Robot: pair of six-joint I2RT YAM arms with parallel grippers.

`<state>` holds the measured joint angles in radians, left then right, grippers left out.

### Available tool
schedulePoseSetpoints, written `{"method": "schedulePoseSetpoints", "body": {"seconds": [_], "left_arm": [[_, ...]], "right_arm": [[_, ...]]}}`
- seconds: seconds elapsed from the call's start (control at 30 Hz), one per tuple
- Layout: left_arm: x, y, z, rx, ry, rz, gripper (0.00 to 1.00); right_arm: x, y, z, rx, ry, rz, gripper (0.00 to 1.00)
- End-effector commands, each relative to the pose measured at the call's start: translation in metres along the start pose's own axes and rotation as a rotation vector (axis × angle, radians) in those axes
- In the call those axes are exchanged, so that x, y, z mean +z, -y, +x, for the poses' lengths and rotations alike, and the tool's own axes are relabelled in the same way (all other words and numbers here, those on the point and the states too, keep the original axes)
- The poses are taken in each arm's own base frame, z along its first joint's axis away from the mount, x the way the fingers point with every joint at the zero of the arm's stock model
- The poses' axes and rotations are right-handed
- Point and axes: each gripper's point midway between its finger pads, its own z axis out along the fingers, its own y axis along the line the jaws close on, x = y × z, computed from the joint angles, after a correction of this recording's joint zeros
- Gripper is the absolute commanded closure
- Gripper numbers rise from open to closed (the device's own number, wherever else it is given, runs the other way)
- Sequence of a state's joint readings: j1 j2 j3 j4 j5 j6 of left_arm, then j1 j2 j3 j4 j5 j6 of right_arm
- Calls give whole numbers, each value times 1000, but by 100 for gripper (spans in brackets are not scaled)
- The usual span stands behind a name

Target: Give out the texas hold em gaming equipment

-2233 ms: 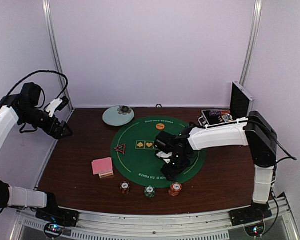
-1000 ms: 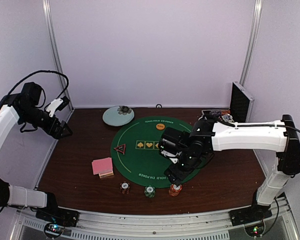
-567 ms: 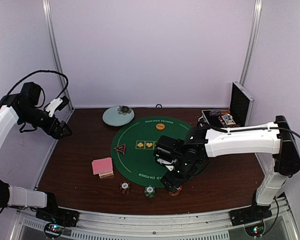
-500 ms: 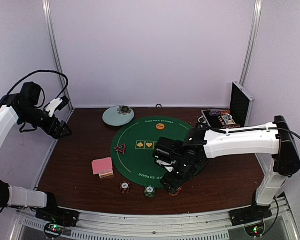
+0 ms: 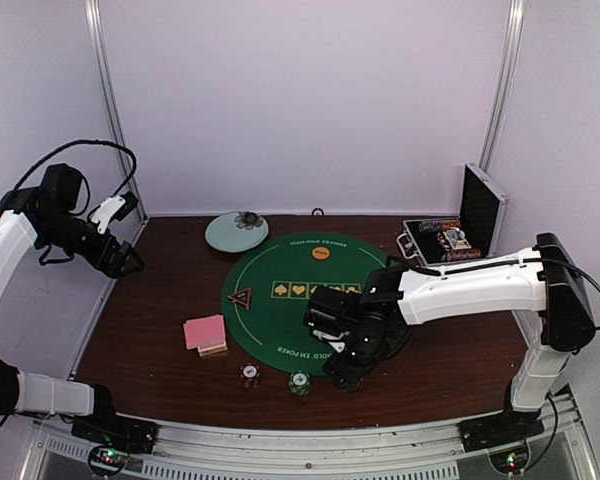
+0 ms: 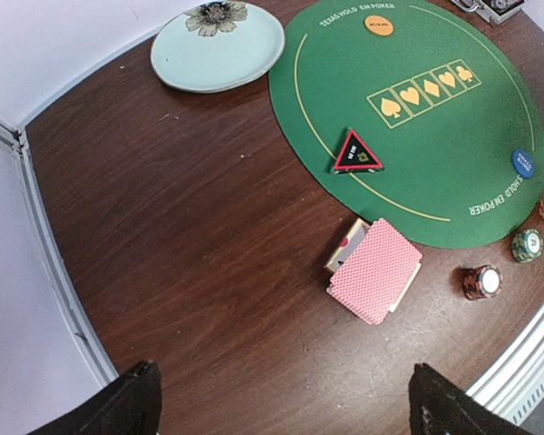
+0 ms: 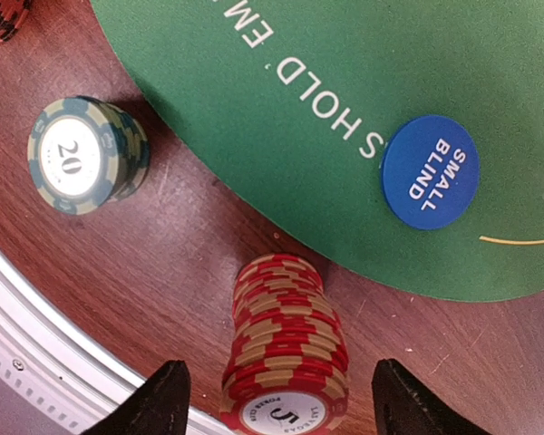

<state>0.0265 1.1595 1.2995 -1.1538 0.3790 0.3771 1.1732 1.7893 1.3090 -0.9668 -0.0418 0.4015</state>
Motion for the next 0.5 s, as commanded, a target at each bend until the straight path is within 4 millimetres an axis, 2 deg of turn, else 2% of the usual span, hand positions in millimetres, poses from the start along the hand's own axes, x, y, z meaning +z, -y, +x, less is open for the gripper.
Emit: {"method": "schedulePoseSetpoints", "body": {"seconds": [0.0, 0.33, 0.47], "left_arm": [[-9, -1, -9, 18, 33, -12, 3], [-9, -1, -9, 14, 35, -7, 2], [-9, 0, -9, 13, 35, -6, 2]], "right_arm": [[7, 0, -1, 7, 8, 16, 28], [6, 3, -3, 12, 20, 31, 46], [6, 3, -3, 12, 21, 31, 50]]}}
